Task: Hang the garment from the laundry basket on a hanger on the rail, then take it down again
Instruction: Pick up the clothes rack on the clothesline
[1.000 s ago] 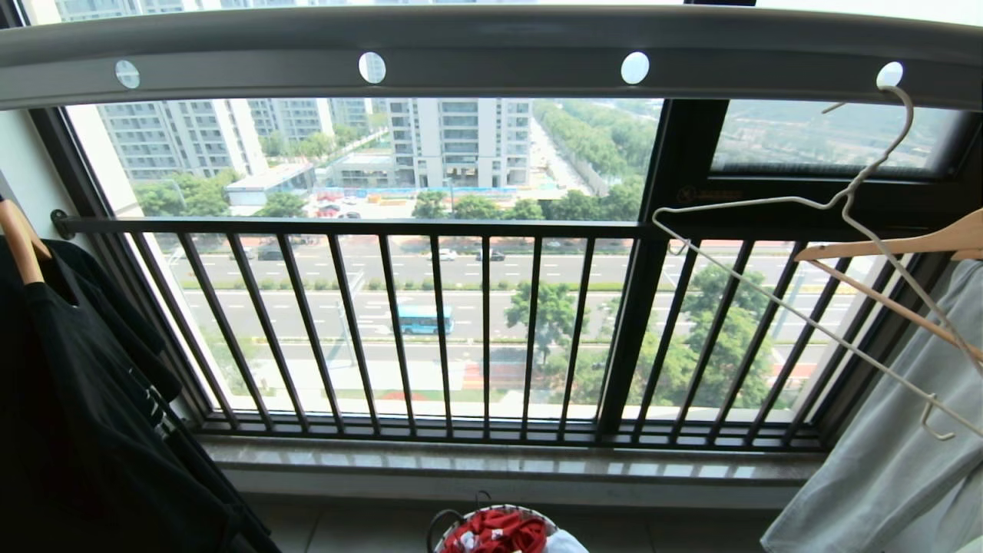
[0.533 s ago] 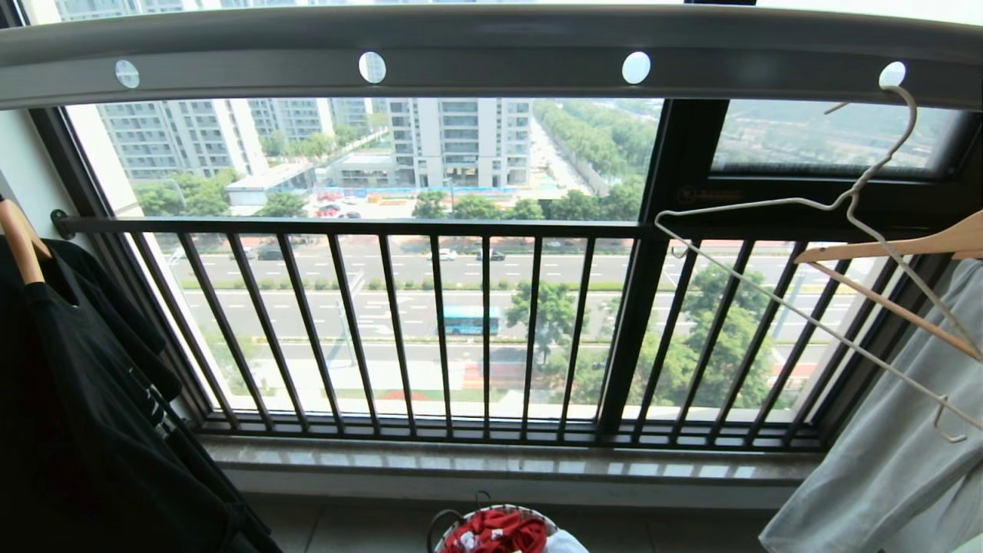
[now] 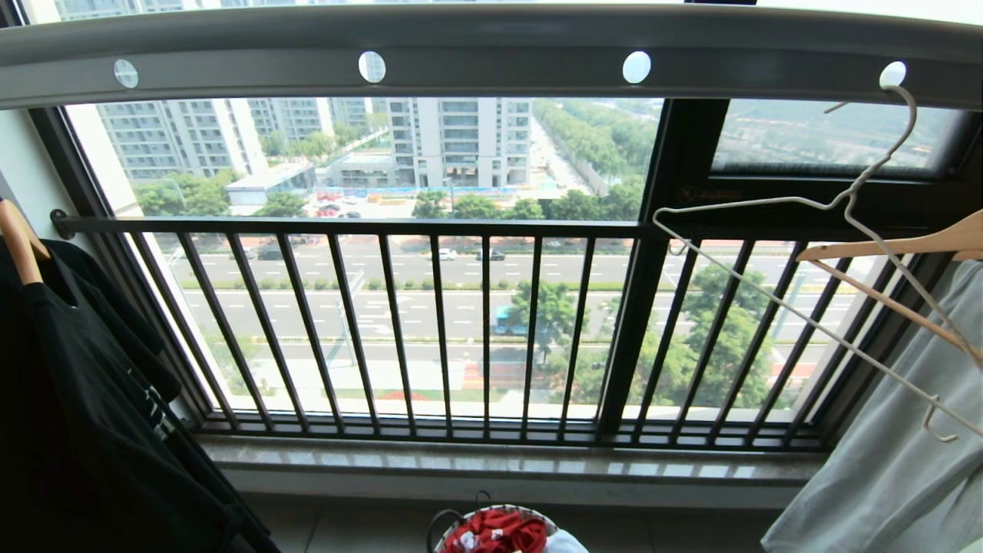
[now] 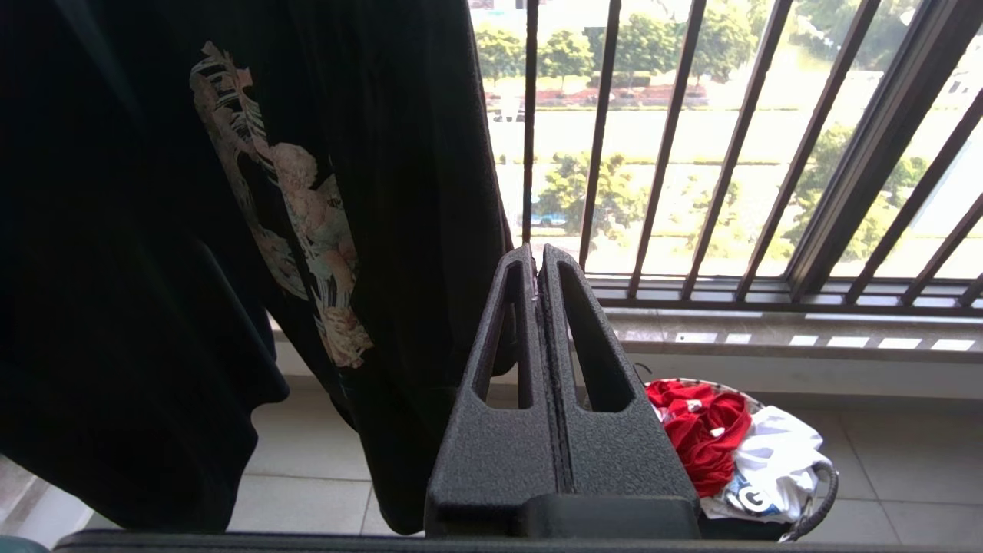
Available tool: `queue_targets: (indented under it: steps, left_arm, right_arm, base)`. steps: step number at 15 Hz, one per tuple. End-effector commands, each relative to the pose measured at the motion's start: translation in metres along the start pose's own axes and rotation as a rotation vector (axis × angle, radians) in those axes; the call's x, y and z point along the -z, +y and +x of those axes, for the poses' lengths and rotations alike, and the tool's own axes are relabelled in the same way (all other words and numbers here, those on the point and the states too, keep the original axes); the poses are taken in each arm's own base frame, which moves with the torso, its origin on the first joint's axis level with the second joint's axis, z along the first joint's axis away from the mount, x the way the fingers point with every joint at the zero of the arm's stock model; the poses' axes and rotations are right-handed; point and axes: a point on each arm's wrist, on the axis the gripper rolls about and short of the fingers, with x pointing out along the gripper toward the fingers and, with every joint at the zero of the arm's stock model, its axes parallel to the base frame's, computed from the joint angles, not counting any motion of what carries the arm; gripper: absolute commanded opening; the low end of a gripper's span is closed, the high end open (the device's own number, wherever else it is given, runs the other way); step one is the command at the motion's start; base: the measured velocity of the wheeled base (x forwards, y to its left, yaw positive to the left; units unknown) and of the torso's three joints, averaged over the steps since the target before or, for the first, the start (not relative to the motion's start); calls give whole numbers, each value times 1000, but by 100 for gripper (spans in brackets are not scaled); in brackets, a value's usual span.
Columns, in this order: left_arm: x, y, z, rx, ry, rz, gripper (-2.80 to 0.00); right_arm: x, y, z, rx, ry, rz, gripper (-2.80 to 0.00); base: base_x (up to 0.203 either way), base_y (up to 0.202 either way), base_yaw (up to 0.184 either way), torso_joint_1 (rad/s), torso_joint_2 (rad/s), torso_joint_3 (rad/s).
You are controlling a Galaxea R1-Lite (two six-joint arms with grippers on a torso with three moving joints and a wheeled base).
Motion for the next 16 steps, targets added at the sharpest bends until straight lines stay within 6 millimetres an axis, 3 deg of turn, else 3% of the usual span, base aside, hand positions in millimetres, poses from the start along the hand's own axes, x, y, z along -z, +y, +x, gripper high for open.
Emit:
queue_targets:
  steps: [1,5,13,16]
  left_arm:
    - [0,0,0,0,0,0,-280]
    - [0,0,0,0,0,0,-280]
    - [0,0,0,0,0,0,-280]
    - [0,0,0,0,0,0,-280]
  right_arm:
    - [-2,-3,6,4,15,-9,0]
    - [-7,-7,10,25,-16,-30,0]
    - [-18,-32,60,46,35,10,0]
    - [-13,-35,77,33,68,8,0]
  base:
    - [0,0,0,0,0,0]
    - [0,0,0,0,0,0]
    - [0,0,0,0,0,0]
    - [0,0,0,0,0,0]
